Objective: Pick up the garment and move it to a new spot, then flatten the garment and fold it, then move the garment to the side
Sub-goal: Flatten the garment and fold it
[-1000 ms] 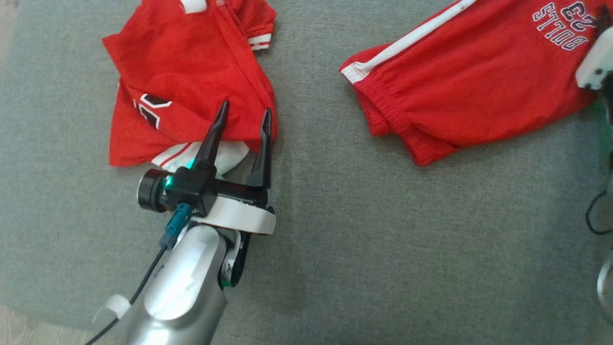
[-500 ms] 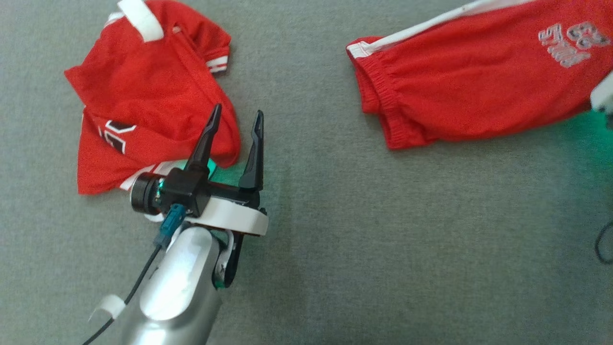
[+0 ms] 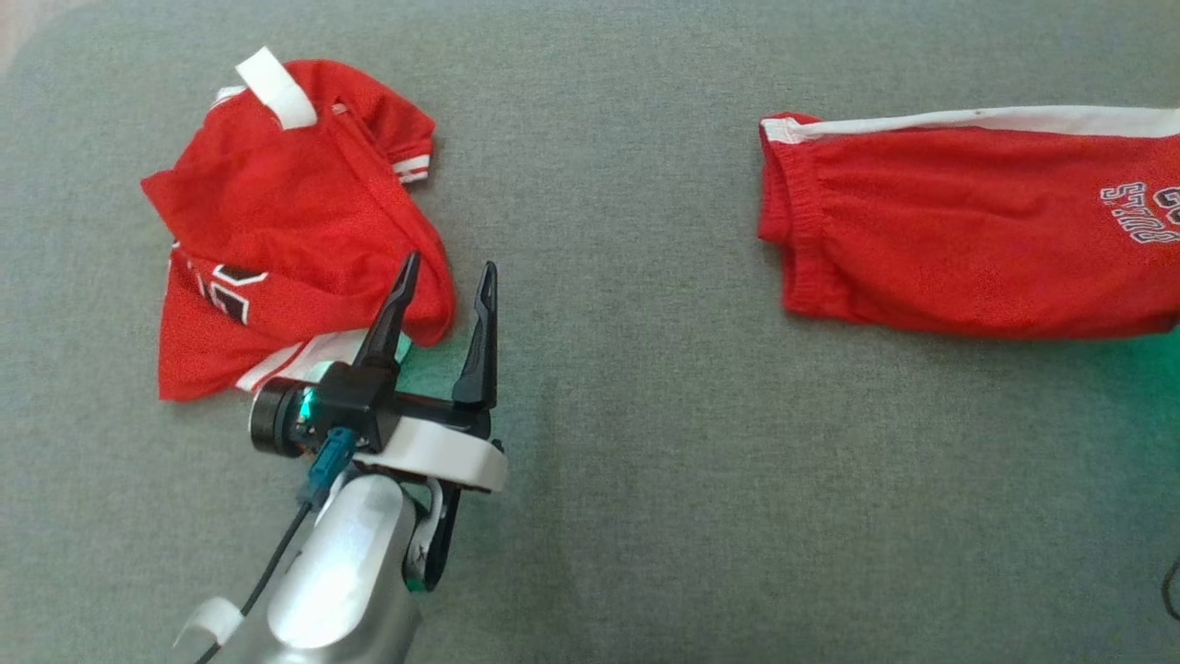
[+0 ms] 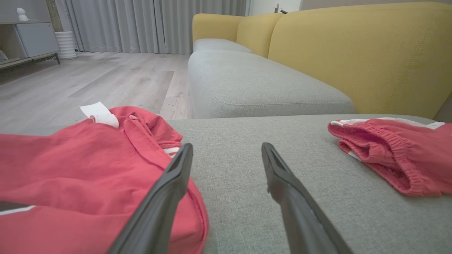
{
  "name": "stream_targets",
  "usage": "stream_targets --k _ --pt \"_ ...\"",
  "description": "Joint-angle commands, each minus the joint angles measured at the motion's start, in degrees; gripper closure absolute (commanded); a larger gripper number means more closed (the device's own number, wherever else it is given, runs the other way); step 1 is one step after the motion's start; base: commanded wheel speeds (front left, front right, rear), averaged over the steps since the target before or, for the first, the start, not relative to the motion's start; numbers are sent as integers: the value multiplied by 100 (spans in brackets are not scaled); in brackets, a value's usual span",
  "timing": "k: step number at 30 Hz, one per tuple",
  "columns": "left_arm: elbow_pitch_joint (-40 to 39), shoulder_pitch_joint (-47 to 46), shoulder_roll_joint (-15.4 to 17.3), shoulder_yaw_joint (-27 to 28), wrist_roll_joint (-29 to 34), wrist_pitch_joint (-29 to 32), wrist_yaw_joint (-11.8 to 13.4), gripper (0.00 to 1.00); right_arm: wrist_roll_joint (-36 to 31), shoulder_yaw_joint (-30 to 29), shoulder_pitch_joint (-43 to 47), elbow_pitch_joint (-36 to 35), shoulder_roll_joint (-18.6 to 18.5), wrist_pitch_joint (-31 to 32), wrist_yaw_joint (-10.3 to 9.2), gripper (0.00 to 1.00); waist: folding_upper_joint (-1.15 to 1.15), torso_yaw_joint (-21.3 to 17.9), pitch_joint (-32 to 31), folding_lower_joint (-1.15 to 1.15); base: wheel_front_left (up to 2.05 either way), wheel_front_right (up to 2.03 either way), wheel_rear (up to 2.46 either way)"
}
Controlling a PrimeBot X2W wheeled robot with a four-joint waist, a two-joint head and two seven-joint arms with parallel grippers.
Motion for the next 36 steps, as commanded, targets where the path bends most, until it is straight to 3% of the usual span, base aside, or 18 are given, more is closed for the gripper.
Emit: stream_targets --k 1,9,26,36 --pt "-146 22 63 220 56 -46 -26 0 -38 53 -80 -242 -130 -72 -5 100 0 21 -17 1 0 0 0" --pt "-81 119 61 243 82 -46 -41 0 4 35 -104 -392 78 -225 -5 100 0 98 -171 1 0 0 0" --pt "-33 326 47 269 38 -46 -15 0 647 1625 102 -1343 664 -390 -5 100 0 234 -719 1 0 0 0" --pt "-10 375 36 213 -13 -46 -17 0 805 2701 57 -1137 976 -475 -5 100 0 505 -715 1 0 0 0"
